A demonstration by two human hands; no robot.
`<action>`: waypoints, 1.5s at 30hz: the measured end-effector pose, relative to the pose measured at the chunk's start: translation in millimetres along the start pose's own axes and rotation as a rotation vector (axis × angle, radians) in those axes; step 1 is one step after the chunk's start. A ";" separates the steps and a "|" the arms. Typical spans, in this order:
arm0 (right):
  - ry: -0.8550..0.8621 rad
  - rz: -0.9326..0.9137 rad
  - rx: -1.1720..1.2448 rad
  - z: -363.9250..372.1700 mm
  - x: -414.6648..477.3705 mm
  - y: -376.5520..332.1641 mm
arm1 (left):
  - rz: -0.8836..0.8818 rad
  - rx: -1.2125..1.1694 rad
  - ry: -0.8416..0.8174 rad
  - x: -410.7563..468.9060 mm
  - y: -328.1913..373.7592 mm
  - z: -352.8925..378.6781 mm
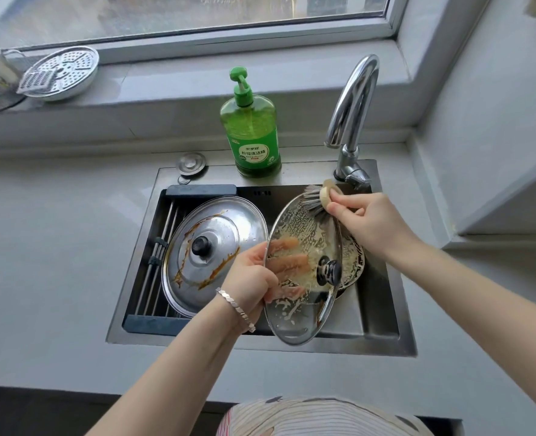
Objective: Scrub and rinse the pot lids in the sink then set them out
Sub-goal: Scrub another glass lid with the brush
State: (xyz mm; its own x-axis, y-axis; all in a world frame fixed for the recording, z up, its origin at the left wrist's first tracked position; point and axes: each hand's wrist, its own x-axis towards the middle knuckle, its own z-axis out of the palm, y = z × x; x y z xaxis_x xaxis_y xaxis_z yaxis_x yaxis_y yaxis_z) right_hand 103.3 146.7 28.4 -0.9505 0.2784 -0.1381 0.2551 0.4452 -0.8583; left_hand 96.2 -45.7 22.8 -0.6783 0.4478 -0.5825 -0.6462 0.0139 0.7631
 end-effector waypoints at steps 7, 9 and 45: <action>-0.192 -0.201 0.066 38.9 -57.2 -10.4 | 0.054 -0.167 0.062 5.1 3.2 -5.6; -0.146 -0.155 0.021 33.7 -41.3 -4.4 | 0.058 -0.220 0.079 7.1 1.9 -8.1; -0.254 -0.343 -0.163 50.7 -75.1 29.3 | 0.224 -0.405 0.484 22.7 18.6 -23.8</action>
State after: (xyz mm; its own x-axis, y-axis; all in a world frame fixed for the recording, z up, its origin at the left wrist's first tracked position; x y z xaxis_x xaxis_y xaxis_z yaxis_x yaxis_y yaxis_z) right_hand 173.2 95.7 -11.5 -0.9931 -0.1168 0.0065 -0.0768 0.6089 -0.7895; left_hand 60.5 -56.6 17.1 -0.8307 -0.0520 -0.5543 -0.4880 -0.4112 0.7699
